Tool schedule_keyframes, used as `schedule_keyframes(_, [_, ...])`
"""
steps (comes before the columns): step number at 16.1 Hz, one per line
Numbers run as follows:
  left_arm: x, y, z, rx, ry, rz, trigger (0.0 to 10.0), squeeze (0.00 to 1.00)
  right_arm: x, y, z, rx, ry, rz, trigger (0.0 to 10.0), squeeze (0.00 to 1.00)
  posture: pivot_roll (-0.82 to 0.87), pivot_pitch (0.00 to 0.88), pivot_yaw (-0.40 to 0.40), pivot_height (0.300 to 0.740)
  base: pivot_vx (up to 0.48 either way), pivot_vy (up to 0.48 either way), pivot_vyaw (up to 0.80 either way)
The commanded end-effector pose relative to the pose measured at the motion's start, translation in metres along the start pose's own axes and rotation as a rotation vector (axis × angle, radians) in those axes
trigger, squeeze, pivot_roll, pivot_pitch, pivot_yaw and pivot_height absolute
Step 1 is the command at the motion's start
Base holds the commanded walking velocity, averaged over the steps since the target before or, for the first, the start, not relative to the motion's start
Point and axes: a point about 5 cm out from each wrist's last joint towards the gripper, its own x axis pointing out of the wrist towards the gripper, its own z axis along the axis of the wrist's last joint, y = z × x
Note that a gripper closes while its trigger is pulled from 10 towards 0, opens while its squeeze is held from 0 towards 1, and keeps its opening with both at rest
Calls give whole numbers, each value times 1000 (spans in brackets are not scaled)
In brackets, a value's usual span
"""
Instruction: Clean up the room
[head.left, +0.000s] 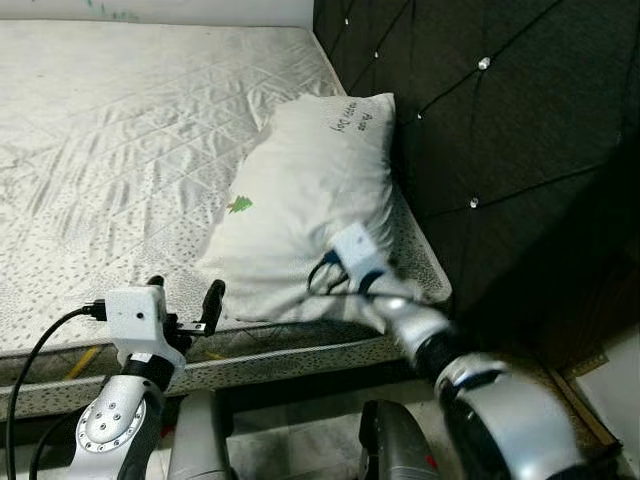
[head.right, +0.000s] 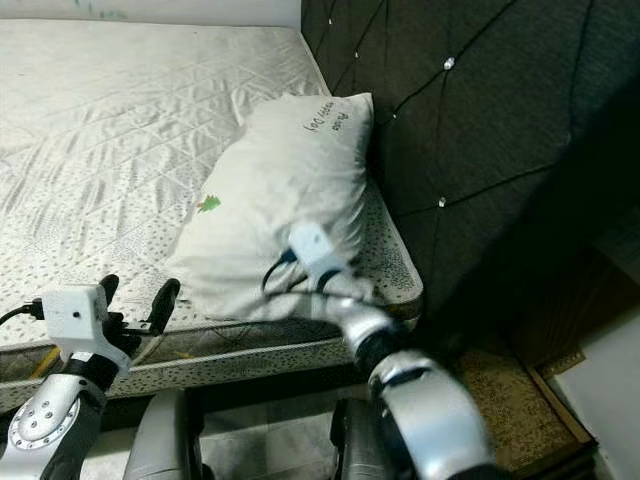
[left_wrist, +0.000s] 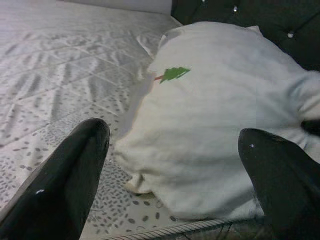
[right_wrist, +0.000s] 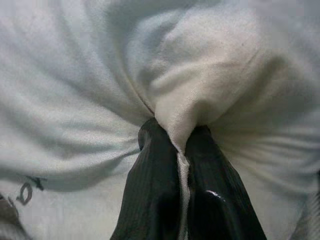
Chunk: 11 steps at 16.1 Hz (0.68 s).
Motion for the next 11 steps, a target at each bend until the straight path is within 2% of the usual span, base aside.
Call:
schedule_keyframes(1, [2, -1, -2, 2, 5, 0, 10000, 0, -1, -29, 23, -39, -79, -61, 0, 0, 91, 40, -115, 578, 0, 0, 0])
schedule_keyframes(3, [3, 0, -2, 2, 0, 2, 10000, 0, -8, -62, 34, -98, -97, -122, 0, 0, 85, 36, -116, 578, 0, 0, 0])
schedule_keyframes(6, [6, 1, -2, 5, -5, 6, 10000, 0, -20, -99, 39, -139, -101, -205, 0, 0, 73, 31, -109, 578, 0, 0, 0])
schedule_keyframes(8, [10, 2, -1, 9, -12, 1, 10000, 0, -39, -137, 36, -152, -94, -314, 0, 0, 59, 24, -99, 578, 0, 0, 0])
schedule_keyframes(11, [14, 2, -1, 8, -16, -5, 10000, 0, -58, -164, 19, -129, -64, -410, 0, 0, 40, 17, -86, 578, 0, 0, 0])
